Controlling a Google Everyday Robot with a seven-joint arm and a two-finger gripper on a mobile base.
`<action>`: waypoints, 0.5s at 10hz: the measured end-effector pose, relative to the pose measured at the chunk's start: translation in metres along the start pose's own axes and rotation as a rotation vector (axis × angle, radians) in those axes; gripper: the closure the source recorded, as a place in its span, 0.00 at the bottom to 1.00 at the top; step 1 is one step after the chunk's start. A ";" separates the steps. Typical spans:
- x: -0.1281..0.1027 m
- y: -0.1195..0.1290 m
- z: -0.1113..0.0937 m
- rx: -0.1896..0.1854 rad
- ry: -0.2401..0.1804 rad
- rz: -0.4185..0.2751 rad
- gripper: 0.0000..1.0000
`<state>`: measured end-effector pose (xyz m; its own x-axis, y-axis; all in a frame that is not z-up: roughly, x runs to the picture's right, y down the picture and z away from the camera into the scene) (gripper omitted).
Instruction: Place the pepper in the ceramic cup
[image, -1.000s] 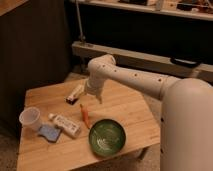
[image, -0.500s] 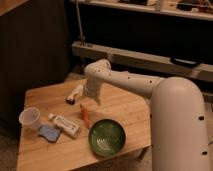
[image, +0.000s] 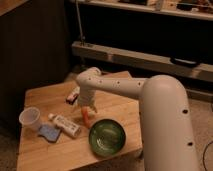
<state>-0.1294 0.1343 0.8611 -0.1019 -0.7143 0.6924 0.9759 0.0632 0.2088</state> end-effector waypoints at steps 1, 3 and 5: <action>0.001 0.001 0.004 -0.008 0.000 -0.008 0.20; 0.007 0.000 0.008 -0.030 0.012 -0.026 0.20; 0.013 0.000 0.008 -0.038 0.024 -0.024 0.20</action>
<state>-0.1326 0.1302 0.8758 -0.1212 -0.7317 0.6708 0.9800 0.0194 0.1982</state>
